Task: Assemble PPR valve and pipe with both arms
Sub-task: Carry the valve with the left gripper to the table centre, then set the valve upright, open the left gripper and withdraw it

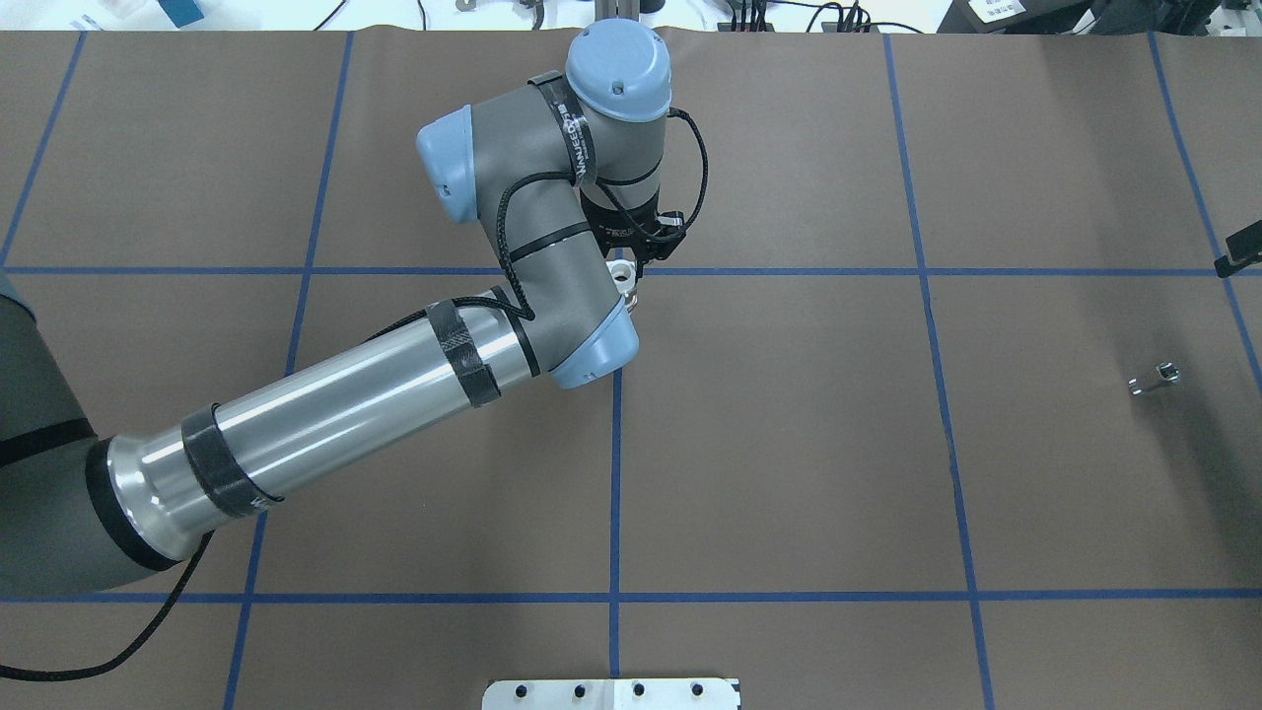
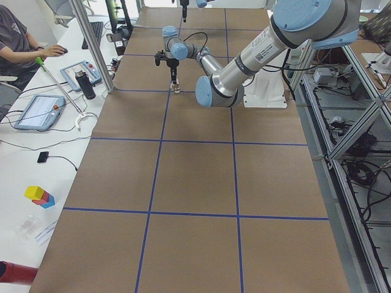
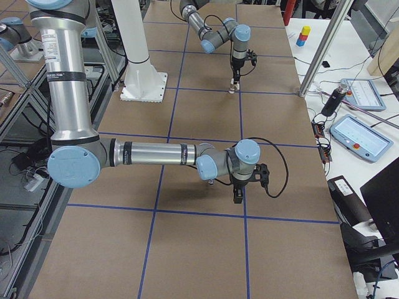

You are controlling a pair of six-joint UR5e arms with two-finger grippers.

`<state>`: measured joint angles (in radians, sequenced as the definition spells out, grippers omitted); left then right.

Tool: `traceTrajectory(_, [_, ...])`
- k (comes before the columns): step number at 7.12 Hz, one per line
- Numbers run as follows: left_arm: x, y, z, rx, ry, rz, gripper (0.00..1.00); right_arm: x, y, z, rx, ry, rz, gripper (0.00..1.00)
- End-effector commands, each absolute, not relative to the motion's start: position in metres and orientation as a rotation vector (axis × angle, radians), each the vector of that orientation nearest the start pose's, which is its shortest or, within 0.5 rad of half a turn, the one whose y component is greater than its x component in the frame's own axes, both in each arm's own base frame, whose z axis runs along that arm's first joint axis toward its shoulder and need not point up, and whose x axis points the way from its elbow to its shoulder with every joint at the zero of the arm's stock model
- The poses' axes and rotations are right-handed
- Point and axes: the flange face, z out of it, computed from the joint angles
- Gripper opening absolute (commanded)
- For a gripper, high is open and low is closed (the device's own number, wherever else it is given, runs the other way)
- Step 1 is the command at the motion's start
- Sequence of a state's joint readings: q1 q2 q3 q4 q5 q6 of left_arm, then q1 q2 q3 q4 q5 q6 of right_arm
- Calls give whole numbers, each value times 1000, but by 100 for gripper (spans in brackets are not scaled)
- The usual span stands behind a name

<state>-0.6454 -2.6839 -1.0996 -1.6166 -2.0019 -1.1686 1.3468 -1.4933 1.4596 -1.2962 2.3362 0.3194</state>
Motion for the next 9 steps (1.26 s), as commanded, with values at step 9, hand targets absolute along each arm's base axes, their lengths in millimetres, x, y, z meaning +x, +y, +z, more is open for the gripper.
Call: traceTrajectory(9, [279, -469, 320, 85, 829, 106, 100, -145, -434, 591, 95, -825, -10, 100])
